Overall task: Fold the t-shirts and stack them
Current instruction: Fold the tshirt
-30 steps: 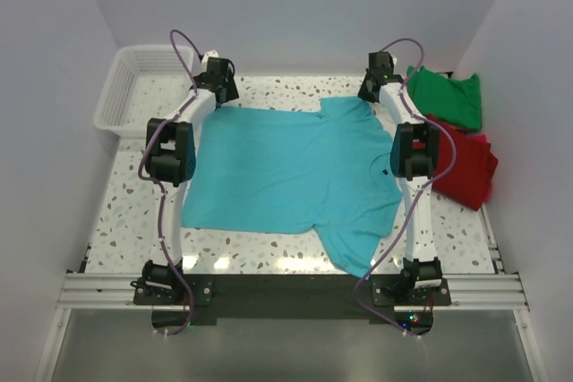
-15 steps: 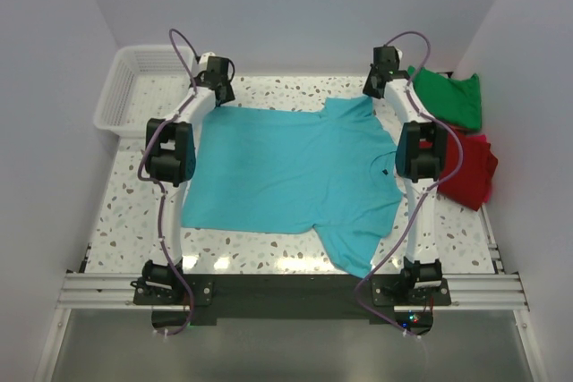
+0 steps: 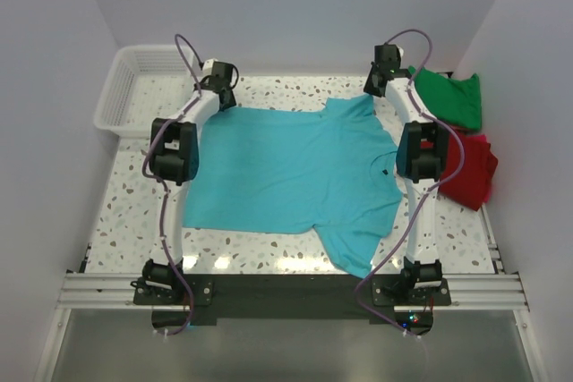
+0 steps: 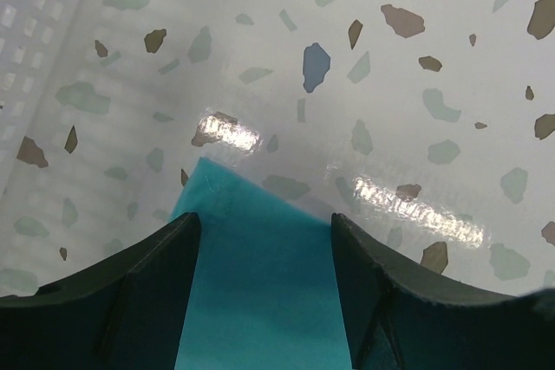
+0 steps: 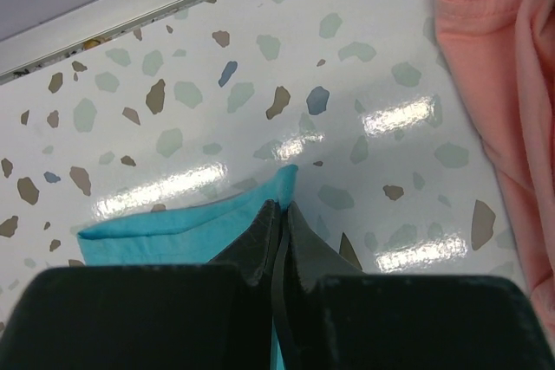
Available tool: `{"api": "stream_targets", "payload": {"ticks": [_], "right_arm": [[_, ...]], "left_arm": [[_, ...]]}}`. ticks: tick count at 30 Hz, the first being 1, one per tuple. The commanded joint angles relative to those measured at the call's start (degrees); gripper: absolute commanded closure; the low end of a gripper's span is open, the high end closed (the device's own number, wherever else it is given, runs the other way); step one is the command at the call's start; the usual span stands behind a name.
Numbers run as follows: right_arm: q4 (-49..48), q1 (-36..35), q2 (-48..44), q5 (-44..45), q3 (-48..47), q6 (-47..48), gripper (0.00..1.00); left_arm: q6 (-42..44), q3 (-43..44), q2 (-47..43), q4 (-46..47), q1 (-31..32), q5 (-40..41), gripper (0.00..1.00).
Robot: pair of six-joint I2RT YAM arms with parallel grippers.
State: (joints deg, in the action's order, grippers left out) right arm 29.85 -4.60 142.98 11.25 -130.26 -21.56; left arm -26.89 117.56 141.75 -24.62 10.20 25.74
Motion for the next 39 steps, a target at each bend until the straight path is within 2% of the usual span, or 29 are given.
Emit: {"api": "stream_targets", "payload": {"ticks": [1,3,10,25,30,39], "right_arm": [[-0.49,0.38,-3.58,0.88,-0.7,0.73,1.0],[-0.58,0.47,-3.5,0.88,-0.79,0.73,1.0],[-0.14,0.38,-3.05,0.53,-1.58,0.91,1.0],[0.56,1.0,-4.9,1.24,-0.35,0.73,1.0],[0.65,1.0,-7.01,1.58,1.05,1.17,1.0],[-1.55,1.09,-16.67,2.2,8.96,2.14,1.0]], "left_arm": [[1.05,1.09,2.91,-1.39,0.7,1.94,0.38],[1.23,1.1,3.09,-1.4,0.7,2.47,0.41],[1.58,1.62,3.62,-1.57,0.7,4.06,0.67],[1.41,2.94,3.27,-2.1,0.61,4.67,1.0],[1.32,3.47,2.57,-1.75,0.61,4.24,1.0],[0.53,2.94,0.1,-1.31,0.7,3.09,1.0]]}}
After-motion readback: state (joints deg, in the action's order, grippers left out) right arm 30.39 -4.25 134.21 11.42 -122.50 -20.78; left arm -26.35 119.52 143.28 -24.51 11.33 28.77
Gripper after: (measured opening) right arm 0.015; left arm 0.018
